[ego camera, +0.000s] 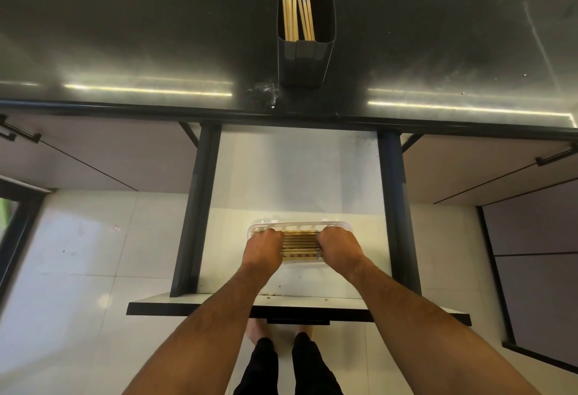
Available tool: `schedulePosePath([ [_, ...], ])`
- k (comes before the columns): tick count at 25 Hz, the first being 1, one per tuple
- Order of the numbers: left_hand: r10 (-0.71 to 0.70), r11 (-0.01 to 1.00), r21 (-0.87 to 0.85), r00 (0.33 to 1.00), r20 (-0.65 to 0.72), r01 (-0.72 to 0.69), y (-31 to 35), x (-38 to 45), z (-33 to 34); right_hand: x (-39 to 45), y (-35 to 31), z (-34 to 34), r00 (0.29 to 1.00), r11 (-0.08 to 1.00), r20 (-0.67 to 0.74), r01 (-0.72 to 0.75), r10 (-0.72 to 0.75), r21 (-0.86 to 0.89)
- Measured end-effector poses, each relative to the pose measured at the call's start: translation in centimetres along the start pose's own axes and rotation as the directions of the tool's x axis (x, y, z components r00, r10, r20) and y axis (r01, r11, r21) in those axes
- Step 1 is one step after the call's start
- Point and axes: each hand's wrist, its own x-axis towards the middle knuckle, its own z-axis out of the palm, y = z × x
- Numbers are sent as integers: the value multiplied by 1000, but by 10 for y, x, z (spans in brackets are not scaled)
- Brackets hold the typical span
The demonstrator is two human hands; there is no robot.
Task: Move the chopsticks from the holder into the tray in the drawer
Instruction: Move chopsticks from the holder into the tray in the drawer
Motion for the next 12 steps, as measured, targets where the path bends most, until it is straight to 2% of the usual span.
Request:
schedulePosePath([
  [3, 40, 999, -11, 999, -33, -40, 3, -2, -9, -5, 1, -6, 999, 999, -45, 19, -17, 32],
  [6, 165, 985, 71, 978, -128, -157, 8, -6, -26, -8, 2, -18, 990, 990, -137, 41, -22, 137],
  [8, 262, 964, 102, 942, -209, -245, 10, -8, -42, -11, 5, -32, 969, 982, -245, 66, -21, 176],
  [12, 372, 928, 150, 825, -426, -340, 9, -1, -92, -6, 19, -80, 860, 978, -510, 100, 7, 181],
])
